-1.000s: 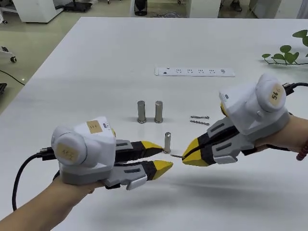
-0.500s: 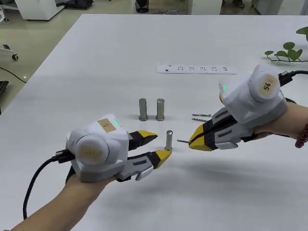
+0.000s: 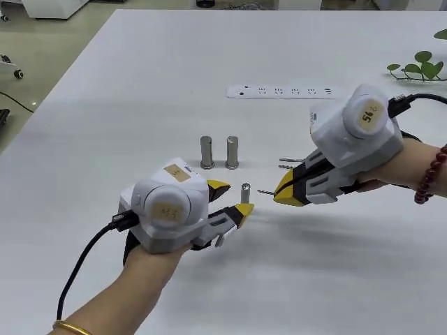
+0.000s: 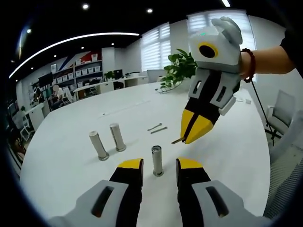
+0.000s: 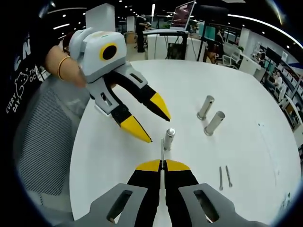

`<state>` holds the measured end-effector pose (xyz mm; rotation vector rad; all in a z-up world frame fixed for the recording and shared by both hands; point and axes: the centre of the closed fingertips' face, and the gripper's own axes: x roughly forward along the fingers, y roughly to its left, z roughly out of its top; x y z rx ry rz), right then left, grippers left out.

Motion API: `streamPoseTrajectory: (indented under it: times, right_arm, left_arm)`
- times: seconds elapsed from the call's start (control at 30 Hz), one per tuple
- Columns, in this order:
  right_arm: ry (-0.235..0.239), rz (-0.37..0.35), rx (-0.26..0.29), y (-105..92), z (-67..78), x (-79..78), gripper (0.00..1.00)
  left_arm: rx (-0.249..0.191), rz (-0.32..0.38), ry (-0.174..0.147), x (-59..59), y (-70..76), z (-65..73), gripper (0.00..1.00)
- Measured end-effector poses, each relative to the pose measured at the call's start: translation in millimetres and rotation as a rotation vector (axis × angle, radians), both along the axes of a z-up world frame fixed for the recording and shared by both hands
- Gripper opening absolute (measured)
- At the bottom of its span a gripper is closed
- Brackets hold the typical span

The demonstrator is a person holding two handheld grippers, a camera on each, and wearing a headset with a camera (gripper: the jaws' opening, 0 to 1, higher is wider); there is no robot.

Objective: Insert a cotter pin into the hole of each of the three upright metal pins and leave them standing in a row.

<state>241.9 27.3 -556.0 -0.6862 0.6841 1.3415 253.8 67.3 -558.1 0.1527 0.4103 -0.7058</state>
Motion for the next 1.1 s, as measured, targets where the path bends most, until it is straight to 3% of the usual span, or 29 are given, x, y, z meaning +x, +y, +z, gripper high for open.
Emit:
streamPoseTrajectory:
  times: [0.43, 0.53, 1.1]
  right_arm:
    - [0.012, -0.005, -0.01, 3.0, -9.3, 11.5, 0.0]
    - [0.013, 0.007, -0.014, 4.4, -10.3, 11.7, 0.0]
    - [0.034, 0.022, -0.017, 8.0, -14.9, 13.6, 0.0]
  left_arm:
    - [0.014, 0.004, 0.041, 14.2, -6.3, -19.1, 0.19]
    - [-0.007, 0.012, 0.061, 16.0, -8.0, -22.2, 0.17]
    - [0.004, 0.009, 0.058, 18.9, -12.8, -27.7, 0.07]
